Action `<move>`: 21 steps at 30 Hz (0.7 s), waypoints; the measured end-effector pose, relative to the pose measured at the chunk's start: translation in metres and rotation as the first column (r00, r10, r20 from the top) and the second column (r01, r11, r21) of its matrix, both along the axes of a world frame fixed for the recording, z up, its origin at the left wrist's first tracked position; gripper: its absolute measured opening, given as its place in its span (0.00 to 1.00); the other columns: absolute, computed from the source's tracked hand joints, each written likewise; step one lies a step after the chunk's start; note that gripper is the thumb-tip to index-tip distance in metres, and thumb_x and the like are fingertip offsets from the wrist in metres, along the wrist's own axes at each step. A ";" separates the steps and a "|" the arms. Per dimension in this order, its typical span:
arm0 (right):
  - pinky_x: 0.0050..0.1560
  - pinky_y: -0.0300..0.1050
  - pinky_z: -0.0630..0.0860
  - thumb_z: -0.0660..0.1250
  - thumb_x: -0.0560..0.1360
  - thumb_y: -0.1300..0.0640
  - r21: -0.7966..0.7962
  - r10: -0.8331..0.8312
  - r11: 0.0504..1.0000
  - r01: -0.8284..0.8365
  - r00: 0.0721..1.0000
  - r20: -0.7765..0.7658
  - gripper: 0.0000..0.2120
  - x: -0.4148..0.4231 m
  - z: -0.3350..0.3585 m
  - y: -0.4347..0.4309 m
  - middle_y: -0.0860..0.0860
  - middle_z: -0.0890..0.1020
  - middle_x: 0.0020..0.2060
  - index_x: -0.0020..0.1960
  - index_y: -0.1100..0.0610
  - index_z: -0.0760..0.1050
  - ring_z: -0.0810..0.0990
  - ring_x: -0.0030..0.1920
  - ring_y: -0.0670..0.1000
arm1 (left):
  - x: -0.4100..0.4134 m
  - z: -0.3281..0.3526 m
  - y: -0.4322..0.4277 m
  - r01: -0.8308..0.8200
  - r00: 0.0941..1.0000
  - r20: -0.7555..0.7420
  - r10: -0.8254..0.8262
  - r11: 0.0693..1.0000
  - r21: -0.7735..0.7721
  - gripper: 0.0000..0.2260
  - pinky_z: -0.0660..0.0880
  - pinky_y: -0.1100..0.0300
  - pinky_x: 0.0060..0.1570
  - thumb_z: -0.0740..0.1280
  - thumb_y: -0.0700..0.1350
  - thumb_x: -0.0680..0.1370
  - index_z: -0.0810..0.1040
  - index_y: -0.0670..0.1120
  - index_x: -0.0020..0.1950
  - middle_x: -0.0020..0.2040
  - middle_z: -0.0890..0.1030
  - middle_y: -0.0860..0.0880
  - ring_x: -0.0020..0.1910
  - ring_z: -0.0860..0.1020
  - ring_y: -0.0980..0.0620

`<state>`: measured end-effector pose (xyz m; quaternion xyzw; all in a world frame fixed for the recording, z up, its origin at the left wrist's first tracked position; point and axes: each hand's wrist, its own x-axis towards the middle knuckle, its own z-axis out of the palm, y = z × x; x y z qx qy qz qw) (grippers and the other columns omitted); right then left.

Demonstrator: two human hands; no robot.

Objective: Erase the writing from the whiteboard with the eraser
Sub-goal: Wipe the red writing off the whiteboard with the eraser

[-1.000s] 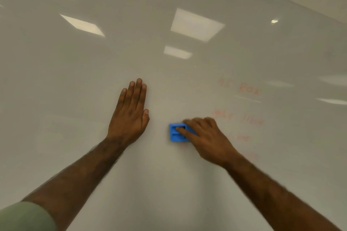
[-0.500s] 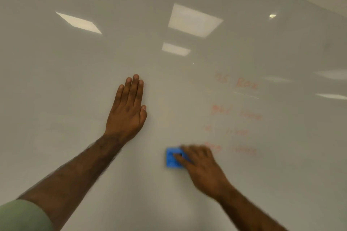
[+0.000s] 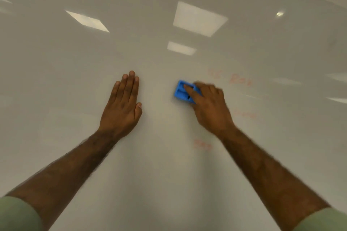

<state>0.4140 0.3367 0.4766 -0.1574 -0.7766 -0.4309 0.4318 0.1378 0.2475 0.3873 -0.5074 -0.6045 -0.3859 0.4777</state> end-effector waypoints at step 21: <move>0.55 0.56 0.71 0.74 0.71 0.62 -0.013 0.032 0.999 -0.032 0.999 -0.025 0.30 0.059 -0.008 0.028 0.59 0.75 0.65 0.71 0.54 0.73 0.75 0.58 0.63 | 0.065 -0.002 0.029 -0.011 0.999 -0.034 0.010 1.000 -0.026 0.33 0.44 0.49 0.85 0.52 0.48 0.82 0.47 0.40 0.85 0.87 0.46 0.42 0.86 0.46 0.45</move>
